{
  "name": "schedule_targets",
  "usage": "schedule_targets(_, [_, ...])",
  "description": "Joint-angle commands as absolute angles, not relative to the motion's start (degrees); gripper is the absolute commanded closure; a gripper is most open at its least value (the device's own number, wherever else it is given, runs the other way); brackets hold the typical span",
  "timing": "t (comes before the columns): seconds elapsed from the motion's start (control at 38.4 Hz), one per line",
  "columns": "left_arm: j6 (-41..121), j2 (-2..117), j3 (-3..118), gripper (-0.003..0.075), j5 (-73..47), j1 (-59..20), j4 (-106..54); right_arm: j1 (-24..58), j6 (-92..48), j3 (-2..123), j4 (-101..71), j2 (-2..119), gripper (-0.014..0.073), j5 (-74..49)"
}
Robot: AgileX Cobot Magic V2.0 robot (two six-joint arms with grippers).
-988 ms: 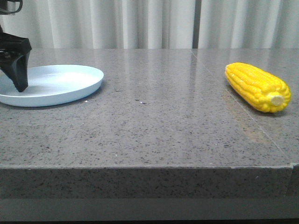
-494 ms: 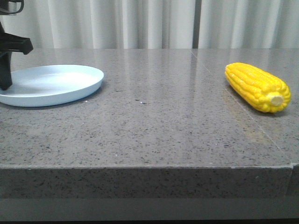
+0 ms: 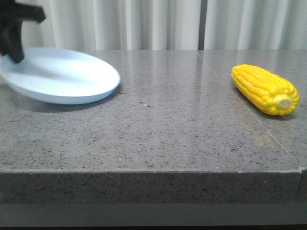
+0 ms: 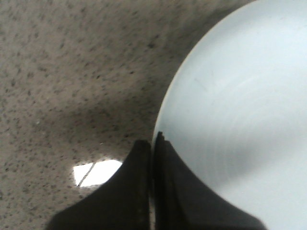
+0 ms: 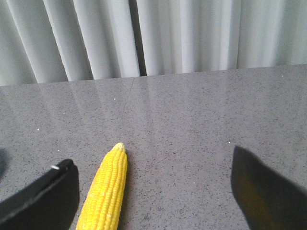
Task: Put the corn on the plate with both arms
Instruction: 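Lift the plate with the left gripper and slide it toward the table center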
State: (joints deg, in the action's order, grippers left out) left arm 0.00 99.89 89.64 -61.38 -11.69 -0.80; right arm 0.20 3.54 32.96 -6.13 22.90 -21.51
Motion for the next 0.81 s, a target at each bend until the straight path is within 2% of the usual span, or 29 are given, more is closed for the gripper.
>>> schedule_targets(0.0, [0.0, 96.6, 95.2, 0.0741, -62.3, -14.7, -3.7, 0.1, 2.9, 35.1, -6.6, 23.7, -0.0071, -17.2])
schedule_targets(0.34, [0.0, 100.5, 96.8, 0.0741, -61.8, -22.9, -9.7, 0.1, 2.9, 35.1, -6.6, 23.7, -0.0071, -17.2])
schedule_targets(0.62, [0.0, 104.1, 96.8, 0.0735, -62.1, -23.6, -9.5, 0.1, 2.9, 35.1, -6.6, 23.7, -0.0071, -17.2])
schedule_targets(0.68, [0.0, 104.1, 96.8, 0.0704, -61.8, -23.6, -9.5, 0.1, 2.9, 35.1, -6.6, 23.7, -0.0071, -17.2])
schedule_targets(0.78, [0.0, 104.0, 96.8, 0.058, -61.5, -23.6, -9.5, 0.1, 2.9, 35.1, -6.6, 23.7, -0.0071, -17.2])
